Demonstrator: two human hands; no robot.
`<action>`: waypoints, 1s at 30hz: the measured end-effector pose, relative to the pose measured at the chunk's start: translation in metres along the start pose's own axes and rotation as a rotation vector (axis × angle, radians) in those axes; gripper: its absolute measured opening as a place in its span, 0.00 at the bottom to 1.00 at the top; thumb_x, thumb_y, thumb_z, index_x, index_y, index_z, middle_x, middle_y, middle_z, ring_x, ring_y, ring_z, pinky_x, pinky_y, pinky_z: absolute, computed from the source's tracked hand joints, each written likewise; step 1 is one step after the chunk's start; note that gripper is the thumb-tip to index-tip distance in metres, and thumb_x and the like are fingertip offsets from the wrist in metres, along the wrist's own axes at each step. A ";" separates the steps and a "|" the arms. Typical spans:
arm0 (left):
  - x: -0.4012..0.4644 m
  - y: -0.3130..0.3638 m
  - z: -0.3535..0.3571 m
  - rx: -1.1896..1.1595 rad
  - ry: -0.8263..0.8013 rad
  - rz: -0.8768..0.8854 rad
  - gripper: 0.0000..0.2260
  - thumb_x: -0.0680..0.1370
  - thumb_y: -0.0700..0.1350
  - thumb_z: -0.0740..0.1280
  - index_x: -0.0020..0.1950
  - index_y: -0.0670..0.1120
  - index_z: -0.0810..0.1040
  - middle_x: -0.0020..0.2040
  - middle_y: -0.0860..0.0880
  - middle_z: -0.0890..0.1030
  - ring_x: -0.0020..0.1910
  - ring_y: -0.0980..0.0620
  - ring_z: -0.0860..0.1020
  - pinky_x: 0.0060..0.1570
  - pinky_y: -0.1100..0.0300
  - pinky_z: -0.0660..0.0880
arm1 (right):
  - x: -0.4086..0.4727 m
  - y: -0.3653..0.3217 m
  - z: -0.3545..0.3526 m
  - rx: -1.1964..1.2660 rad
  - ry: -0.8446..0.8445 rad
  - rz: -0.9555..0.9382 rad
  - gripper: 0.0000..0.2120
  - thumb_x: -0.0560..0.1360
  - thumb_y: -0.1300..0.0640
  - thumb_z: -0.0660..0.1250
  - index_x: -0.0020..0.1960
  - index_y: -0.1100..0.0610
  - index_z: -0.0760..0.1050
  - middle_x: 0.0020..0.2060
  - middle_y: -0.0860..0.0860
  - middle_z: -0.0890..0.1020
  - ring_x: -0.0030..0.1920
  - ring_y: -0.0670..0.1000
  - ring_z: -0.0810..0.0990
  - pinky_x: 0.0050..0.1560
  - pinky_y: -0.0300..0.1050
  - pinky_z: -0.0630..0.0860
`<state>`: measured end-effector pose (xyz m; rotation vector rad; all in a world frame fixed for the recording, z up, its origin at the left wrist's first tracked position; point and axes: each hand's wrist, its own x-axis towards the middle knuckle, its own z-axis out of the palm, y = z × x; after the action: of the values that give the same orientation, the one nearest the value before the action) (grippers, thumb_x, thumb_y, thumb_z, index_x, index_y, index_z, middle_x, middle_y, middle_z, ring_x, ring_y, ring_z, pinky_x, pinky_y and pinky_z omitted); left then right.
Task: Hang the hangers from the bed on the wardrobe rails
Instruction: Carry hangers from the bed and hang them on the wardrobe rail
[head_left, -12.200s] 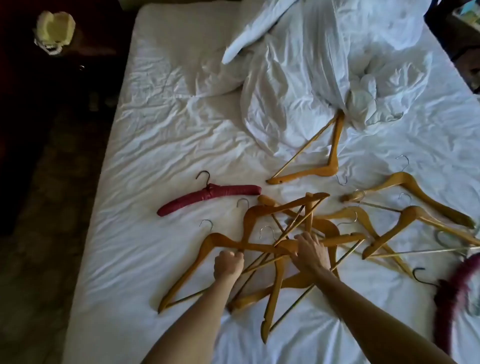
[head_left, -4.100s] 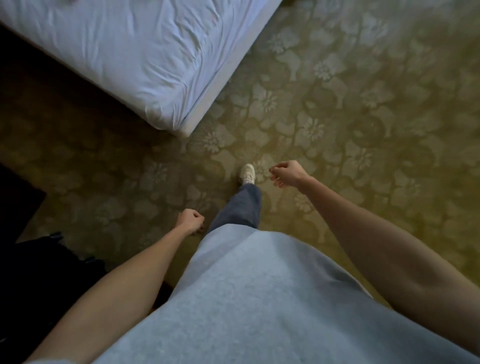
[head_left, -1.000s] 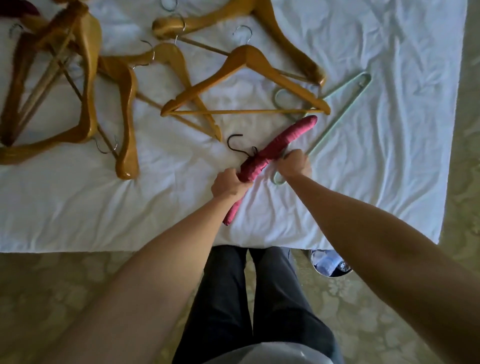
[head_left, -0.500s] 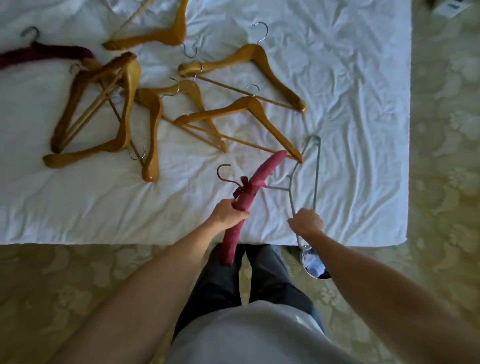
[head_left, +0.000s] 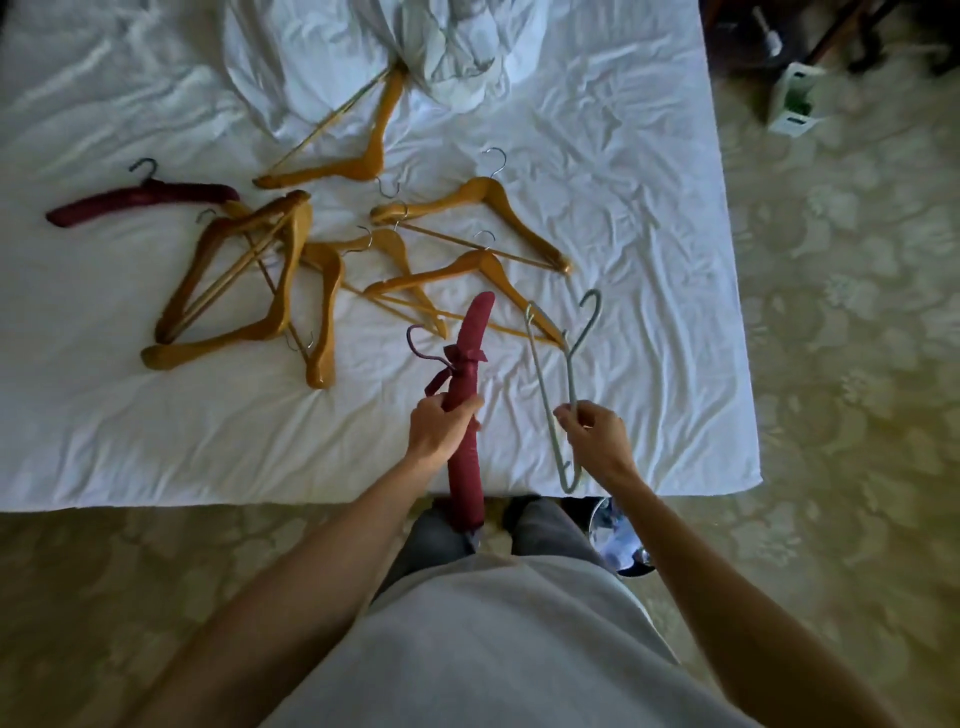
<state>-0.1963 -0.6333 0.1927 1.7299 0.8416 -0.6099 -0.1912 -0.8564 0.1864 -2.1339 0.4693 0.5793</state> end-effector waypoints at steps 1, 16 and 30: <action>-0.007 0.003 0.000 -0.014 0.008 0.012 0.13 0.75 0.53 0.72 0.44 0.43 0.85 0.35 0.49 0.86 0.33 0.54 0.83 0.33 0.63 0.75 | -0.007 -0.007 -0.001 0.050 -0.020 -0.040 0.10 0.78 0.54 0.68 0.45 0.60 0.82 0.34 0.56 0.82 0.33 0.51 0.77 0.35 0.40 0.75; -0.110 -0.015 -0.028 -0.304 0.381 -0.001 0.16 0.78 0.55 0.69 0.39 0.44 0.79 0.33 0.51 0.80 0.32 0.53 0.78 0.28 0.69 0.68 | -0.064 -0.104 0.021 0.061 -0.469 -0.493 0.08 0.78 0.54 0.68 0.43 0.57 0.80 0.32 0.57 0.79 0.33 0.50 0.75 0.36 0.45 0.74; -0.215 -0.181 -0.147 -0.761 0.864 -0.121 0.22 0.72 0.61 0.72 0.55 0.46 0.83 0.40 0.51 0.85 0.39 0.51 0.84 0.39 0.57 0.80 | -0.211 -0.170 0.215 -0.251 -0.934 -0.858 0.09 0.79 0.55 0.68 0.41 0.54 0.80 0.31 0.51 0.80 0.31 0.50 0.77 0.34 0.44 0.73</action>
<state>-0.4726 -0.5116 0.2908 1.1846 1.5310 0.4231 -0.3271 -0.5593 0.2992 -1.7723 -1.0157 1.0250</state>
